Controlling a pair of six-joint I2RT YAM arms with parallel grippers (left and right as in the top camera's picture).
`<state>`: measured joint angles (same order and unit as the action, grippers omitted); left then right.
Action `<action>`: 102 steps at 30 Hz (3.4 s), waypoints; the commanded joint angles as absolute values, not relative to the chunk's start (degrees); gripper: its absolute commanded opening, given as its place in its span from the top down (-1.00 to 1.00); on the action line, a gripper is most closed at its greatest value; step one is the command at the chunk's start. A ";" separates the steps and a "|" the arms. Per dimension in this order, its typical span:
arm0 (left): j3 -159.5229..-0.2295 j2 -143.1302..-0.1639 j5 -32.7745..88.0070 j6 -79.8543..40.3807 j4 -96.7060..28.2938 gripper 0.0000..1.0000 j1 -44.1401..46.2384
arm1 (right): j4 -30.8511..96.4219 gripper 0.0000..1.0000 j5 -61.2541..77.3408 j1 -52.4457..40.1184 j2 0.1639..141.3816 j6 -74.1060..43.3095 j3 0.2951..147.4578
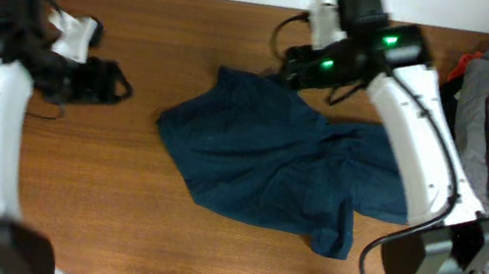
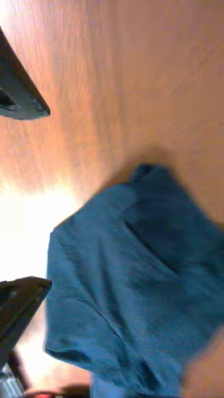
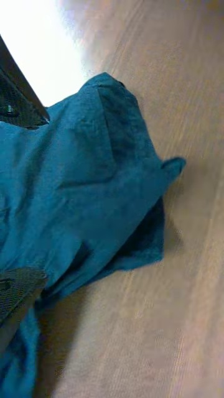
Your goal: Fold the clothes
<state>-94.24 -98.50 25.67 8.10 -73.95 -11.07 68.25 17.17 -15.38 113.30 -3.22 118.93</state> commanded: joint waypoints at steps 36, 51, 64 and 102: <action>-109.34 -118.02 30.94 2.11 -61.01 0.99 -14.02 | 77.41 -0.57 19.11 -9.37 112.01 -3.68 117.38; -110.21 -114.37 19.66 3.92 -71.85 0.99 -17.30 | 59.64 -0.68 13.72 -9.30 113.34 -4.19 91.39; -110.21 -113.75 19.66 3.92 -72.88 0.99 -17.43 | 45.67 -0.56 6.39 -7.01 113.65 -8.08 78.48; -112.29 -111.20 19.66 3.90 -74.63 0.99 -18.33 | 53.32 -0.15 9.28 -3.25 107.50 -3.49 100.53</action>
